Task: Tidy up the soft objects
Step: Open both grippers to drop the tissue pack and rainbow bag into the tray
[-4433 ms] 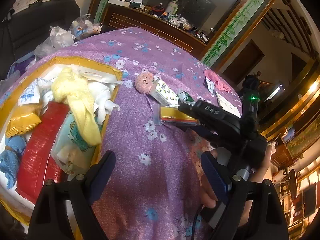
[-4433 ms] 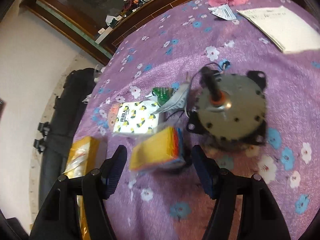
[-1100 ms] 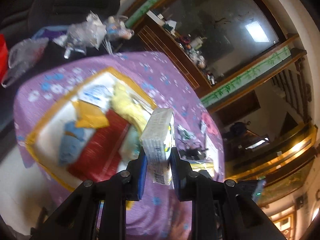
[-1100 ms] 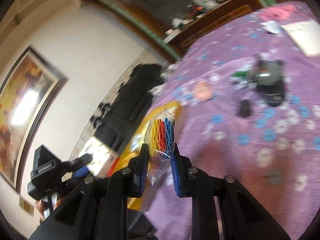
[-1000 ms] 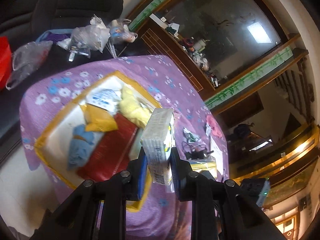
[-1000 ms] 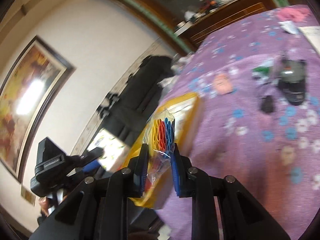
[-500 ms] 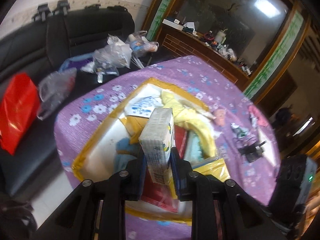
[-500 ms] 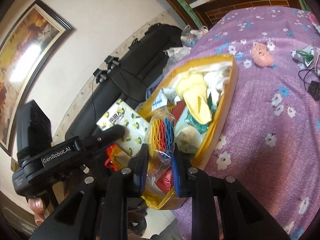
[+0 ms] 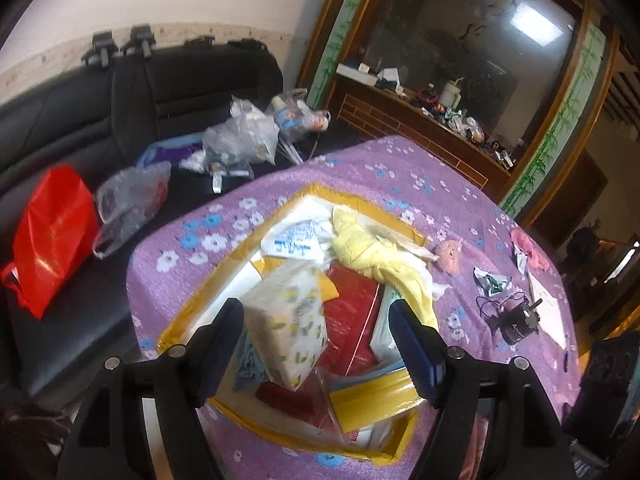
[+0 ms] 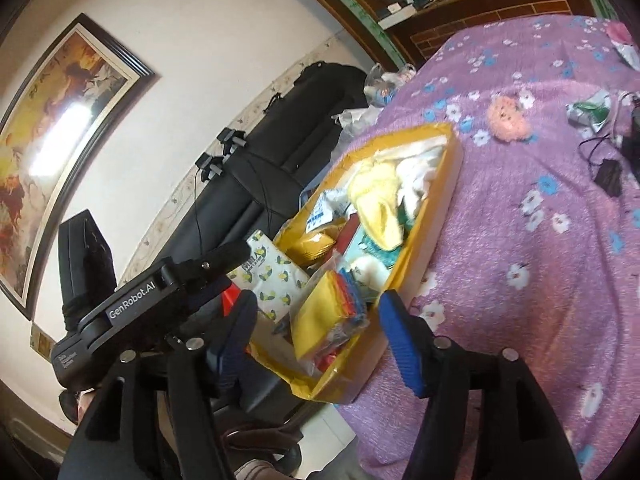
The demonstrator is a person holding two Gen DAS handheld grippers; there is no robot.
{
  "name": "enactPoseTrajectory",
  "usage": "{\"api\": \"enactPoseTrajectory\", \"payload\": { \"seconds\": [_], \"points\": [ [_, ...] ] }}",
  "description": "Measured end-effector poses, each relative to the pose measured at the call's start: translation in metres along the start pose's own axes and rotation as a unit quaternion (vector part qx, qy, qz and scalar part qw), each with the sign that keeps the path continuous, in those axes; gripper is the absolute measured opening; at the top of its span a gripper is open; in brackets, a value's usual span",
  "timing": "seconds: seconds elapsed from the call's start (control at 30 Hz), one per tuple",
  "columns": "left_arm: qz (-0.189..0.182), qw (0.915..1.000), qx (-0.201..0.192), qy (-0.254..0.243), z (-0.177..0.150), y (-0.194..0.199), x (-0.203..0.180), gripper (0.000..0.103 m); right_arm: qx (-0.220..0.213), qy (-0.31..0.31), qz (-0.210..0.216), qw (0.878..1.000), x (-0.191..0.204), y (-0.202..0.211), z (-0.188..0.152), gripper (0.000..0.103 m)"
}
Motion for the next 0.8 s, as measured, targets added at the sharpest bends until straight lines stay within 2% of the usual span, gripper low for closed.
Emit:
{"api": "enactPoseTrajectory", "payload": {
  "seconds": [0.13,0.27,0.53,0.8],
  "points": [
    [0.016,0.9991,-0.029,-0.025,0.002,0.011,-0.014,0.078,-0.020,-0.015,-0.010,1.000,-0.019,0.018,0.006,0.070],
    [0.013,0.9981,-0.040,-0.046,0.001,0.018,-0.033,0.078,-0.033,-0.040,-0.017,0.998,-0.042,0.031,0.010,0.070],
    [0.014,0.9937,-0.044,-0.102,-0.012,0.015,-0.081,0.078,-0.050,-0.079,-0.030,0.995,-0.083,0.051,0.015,0.070],
    [-0.002,0.9905,-0.021,-0.136,-0.026,-0.002,-0.127,0.078,-0.060,-0.098,-0.052,0.992,-0.117,0.065,0.017,0.070]
  ]
}}
Point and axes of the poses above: each gripper's, at about its wrist camera, not at the fingertips, and y roughly against the way its jaws point, x to its left, z to its top, the point moved 6 cm from there along -y, roughly the way its jaws point, and after that the axes turned 7 degrees about -z, right-handed, at the moved point
